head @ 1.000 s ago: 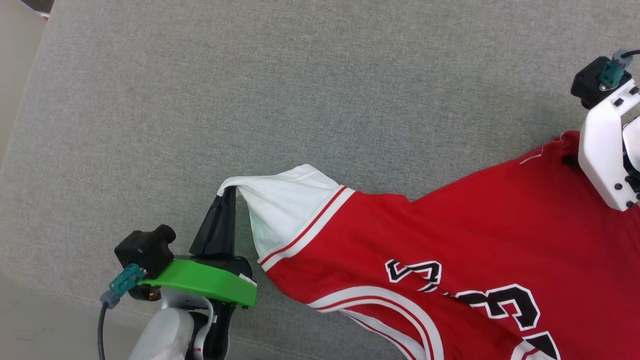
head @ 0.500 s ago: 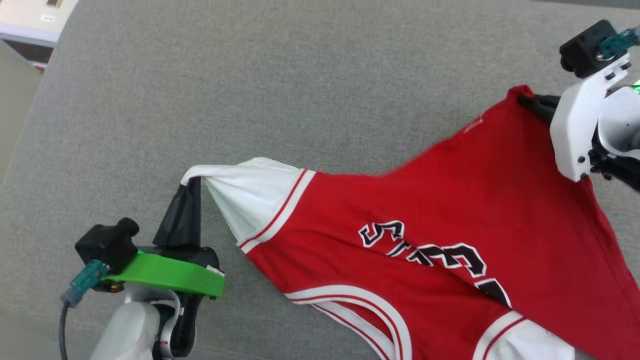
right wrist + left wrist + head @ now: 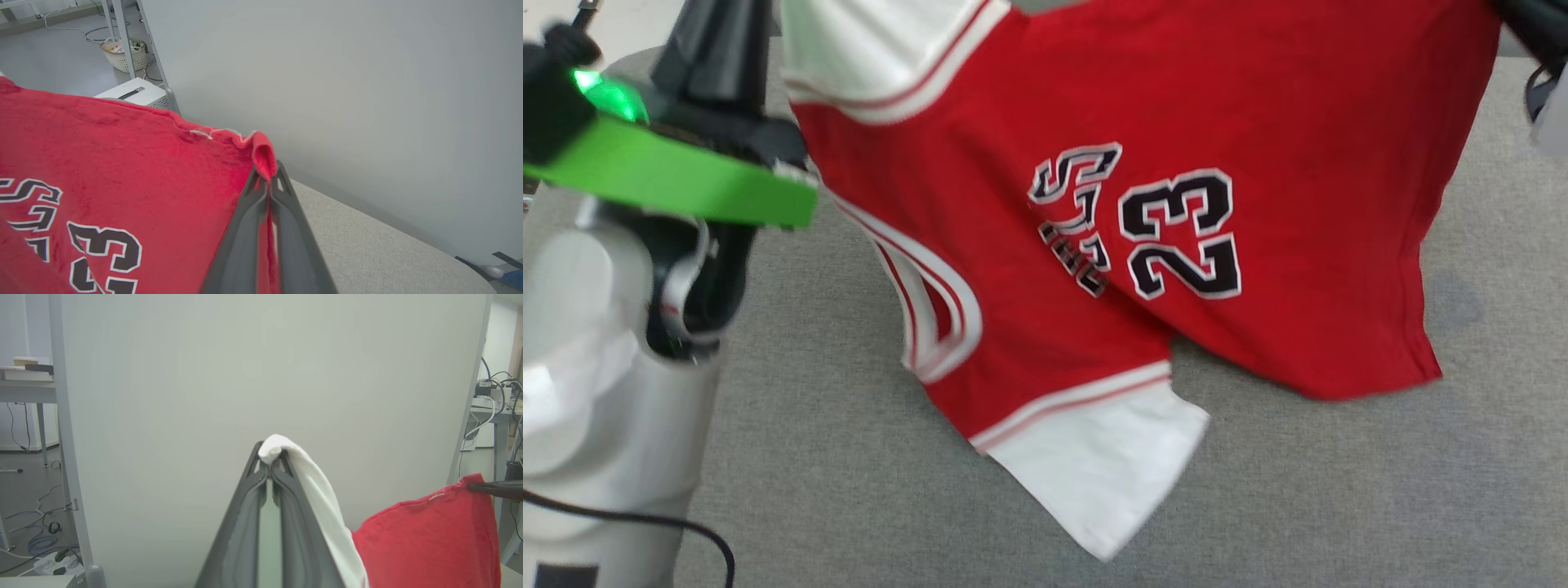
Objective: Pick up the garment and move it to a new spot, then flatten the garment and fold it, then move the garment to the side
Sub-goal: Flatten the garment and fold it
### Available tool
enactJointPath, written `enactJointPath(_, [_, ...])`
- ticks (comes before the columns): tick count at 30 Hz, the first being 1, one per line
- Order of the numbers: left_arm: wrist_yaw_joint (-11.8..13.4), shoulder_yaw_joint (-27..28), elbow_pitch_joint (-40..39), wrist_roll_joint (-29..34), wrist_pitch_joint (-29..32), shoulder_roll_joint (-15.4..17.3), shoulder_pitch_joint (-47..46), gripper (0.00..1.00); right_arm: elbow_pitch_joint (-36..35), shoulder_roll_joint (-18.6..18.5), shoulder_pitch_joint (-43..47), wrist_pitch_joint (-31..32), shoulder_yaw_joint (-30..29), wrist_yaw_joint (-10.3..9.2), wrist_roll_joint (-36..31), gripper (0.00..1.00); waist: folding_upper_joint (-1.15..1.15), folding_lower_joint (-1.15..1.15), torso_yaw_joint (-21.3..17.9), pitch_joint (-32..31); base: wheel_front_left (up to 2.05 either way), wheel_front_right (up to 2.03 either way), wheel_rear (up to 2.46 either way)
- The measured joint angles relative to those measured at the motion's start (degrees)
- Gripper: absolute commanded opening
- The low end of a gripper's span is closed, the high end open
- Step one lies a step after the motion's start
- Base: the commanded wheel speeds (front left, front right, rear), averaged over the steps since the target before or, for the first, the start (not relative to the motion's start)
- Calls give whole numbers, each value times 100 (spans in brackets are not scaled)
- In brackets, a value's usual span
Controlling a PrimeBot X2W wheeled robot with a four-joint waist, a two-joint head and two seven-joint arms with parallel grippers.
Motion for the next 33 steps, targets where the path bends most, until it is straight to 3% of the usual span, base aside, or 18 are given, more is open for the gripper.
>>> enactJointPath(9, [-175, -175, 1017, 87, 546, 191, -3046, 0, 475, 383, -1767, 32, -744, 0, -520, 0, 0, 0, -160, 594, 0, 0, 0])
enactJointPath(19, [-249, -645, 2732, 455, 548, 149, -6152, 0, 1825, 868, -4191, -330, -602, 0, -1167, 0, 0, 1, -358, 1548, 0, 0, 0])
enactJointPath(26, [-274, -911, 3797, 623, 142, 82, -7343, 0, 2793, 1088, -5298, -842, -385, 0, -1215, 0, 0, 1, -510, 2131, 0, 0, 0])
enactJointPath(33, [-290, -1277, 4413, 328, -218, 154, -7391, 0, 3273, 1125, -5422, -1198, 133, 0, -1018, 0, 0, 2, -526, 2546, 0, 0, 0])
